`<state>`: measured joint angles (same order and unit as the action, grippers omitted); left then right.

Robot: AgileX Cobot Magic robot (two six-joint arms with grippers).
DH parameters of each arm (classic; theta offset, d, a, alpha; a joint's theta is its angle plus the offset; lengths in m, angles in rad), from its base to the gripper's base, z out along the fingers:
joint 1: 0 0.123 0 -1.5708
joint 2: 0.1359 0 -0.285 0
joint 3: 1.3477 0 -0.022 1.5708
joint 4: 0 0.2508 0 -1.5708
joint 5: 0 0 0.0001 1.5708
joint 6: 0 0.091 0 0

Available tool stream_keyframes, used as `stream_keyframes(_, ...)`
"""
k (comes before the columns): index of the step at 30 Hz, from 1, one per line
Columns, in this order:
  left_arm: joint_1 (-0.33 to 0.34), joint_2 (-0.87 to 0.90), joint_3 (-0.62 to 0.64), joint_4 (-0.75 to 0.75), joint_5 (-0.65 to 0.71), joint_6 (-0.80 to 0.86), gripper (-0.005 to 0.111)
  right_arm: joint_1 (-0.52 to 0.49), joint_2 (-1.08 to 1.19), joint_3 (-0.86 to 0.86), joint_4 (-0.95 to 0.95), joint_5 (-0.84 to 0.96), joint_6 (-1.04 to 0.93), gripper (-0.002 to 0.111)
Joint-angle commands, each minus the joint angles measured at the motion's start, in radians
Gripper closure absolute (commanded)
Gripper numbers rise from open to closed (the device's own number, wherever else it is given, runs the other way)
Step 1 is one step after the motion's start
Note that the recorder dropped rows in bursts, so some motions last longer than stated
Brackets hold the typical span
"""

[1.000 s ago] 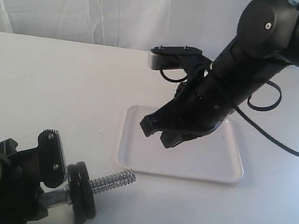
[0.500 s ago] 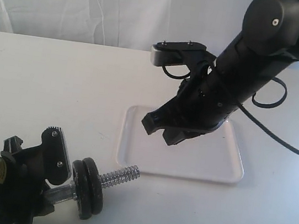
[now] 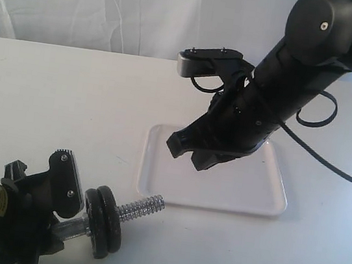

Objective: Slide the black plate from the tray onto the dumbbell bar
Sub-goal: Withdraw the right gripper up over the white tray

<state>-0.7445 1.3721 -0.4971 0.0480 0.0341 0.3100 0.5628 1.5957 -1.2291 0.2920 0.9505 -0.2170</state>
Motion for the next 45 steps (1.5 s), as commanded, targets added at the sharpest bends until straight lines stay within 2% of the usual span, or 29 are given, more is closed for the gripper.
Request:
stream_keyframes(1, -0.008, -0.032, -0.034, -0.010, -0.075, -0.002, 0.107, -0.004, -0.009, -0.006, 0.000, -0.006, 0.005, 0.108)
stream_keyframes(30, -0.008, -0.032, -0.034, -0.010, 0.027, 0.000, 0.107, -0.004, -0.009, -0.006, 0.002, -0.006, 0.015, 0.108)
stream_keyframes(32, -0.008, -0.032, -0.034, -0.010, 0.027, 0.000, 0.102, -0.004, -0.009, -0.006, 0.002, -0.006, 0.015, 0.108)
stream_keyframes(39, -0.008, -0.032, -0.034, -0.010, 0.043, 0.000, 0.071, -0.004, -0.009, -0.006, 0.002, -0.006, 0.015, 0.108)
stream_keyframes(45, -0.008, -0.032, -0.034, -0.010, 0.060, 0.000, 0.057, -0.004, -0.009, -0.006, 0.002, -0.006, 0.015, 0.108)
